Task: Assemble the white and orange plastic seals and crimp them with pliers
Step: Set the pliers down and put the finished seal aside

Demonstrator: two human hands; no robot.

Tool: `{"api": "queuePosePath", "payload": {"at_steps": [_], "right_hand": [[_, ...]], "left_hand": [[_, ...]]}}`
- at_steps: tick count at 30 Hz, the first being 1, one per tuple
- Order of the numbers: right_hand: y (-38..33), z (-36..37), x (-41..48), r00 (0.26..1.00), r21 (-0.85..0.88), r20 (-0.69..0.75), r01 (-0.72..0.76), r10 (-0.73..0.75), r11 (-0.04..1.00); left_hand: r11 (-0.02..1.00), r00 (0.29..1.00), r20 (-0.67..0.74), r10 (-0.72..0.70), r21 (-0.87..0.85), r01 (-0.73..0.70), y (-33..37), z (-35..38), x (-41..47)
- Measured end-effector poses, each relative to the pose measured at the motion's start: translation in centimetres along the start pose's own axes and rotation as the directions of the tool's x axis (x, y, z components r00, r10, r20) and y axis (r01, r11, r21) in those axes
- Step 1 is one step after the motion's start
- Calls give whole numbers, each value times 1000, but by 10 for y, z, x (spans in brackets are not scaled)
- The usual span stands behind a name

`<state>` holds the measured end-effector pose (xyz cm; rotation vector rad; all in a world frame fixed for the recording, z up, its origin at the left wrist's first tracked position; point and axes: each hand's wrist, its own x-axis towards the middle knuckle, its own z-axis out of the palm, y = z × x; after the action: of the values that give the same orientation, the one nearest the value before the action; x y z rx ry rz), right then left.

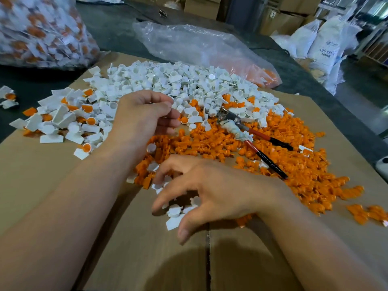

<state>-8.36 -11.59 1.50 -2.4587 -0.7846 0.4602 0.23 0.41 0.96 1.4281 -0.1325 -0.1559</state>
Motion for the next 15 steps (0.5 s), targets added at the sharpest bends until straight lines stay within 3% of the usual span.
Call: {"api": "queuePosePath", "payload": {"at_steps": [2, 9, 15], "right_hand": [[3, 2, 3, 1000, -70, 1, -1, 1, 998], [23, -4, 4, 967, -72, -223, -145, 126, 987], [30, -8, 4, 841, -6, -518, -183, 153, 983]], "left_hand": [[1000, 1000, 0, -1, 3, 1, 0, 0, 0], [1000, 1000, 16, -16, 14, 16, -2, 0, -1], [999, 999, 26, -41, 31, 40, -3, -2, 0]]}}
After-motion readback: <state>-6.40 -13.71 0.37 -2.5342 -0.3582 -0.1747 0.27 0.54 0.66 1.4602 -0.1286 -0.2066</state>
